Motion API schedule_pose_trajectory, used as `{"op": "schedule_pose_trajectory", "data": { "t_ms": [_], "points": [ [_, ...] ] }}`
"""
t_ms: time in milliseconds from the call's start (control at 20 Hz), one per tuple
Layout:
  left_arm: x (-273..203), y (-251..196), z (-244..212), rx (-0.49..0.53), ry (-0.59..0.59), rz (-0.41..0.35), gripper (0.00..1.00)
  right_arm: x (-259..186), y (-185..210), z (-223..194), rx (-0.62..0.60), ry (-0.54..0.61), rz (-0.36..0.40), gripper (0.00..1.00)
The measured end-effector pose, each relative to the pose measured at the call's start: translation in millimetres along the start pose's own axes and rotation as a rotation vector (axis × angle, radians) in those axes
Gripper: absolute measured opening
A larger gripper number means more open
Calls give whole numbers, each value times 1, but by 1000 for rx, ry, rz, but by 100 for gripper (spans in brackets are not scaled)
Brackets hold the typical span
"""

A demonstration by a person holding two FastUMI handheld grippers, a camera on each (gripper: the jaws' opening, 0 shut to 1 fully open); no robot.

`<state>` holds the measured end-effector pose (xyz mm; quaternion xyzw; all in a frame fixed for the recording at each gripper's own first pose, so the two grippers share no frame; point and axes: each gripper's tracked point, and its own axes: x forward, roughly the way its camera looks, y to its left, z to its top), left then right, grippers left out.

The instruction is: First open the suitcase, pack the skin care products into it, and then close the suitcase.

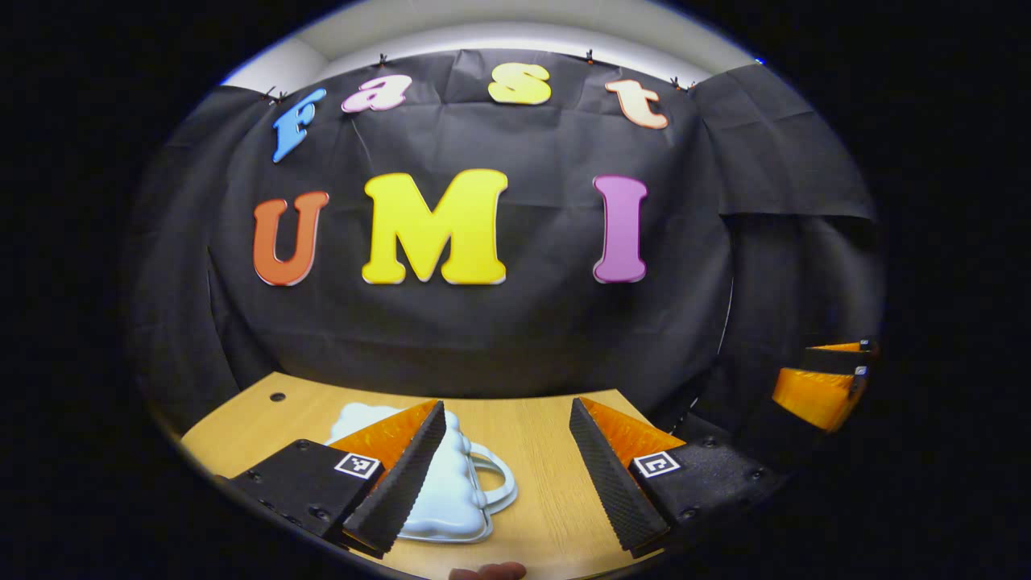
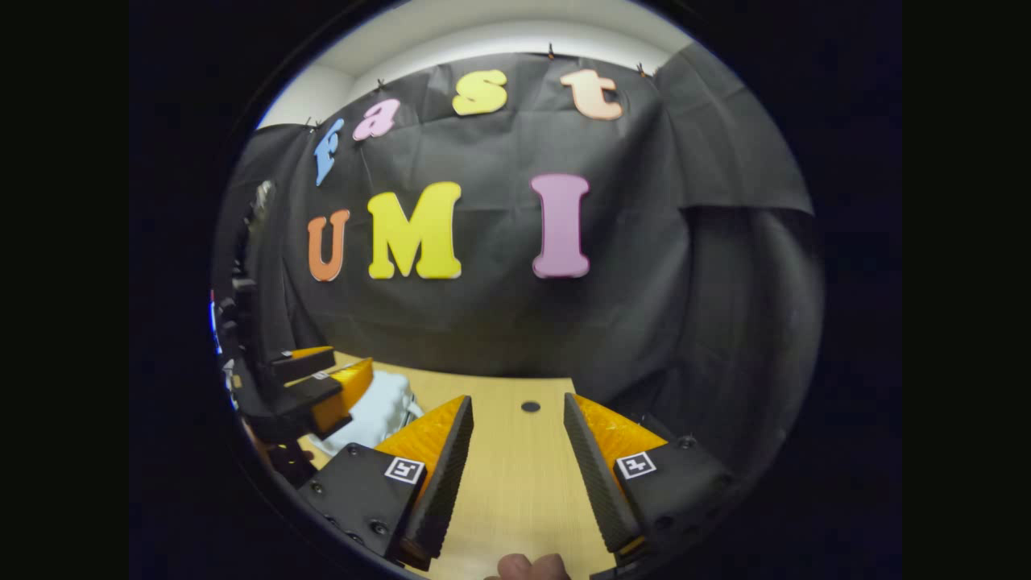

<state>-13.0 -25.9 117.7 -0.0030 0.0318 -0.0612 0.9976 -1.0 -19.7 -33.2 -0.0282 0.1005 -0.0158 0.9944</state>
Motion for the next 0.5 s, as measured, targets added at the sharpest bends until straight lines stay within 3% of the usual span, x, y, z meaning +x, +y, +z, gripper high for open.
{"op": "schedule_pose_trajectory", "data": {
  "t_ms": [100, 250, 500],
  "points": [
    [-22, 11, 30, -26, -49, 26, 98, 0, 22, 24, -1, -81, 2, 74],
    [-40, 28, 57, -27, -108, 65, 98, -3, 45, 45, 21, -157, 15, 74],
    [-48, 47, 61, -6, -133, 112, 97, -9, 64, 43, 18, -164, 25, 78]
  ]
}}
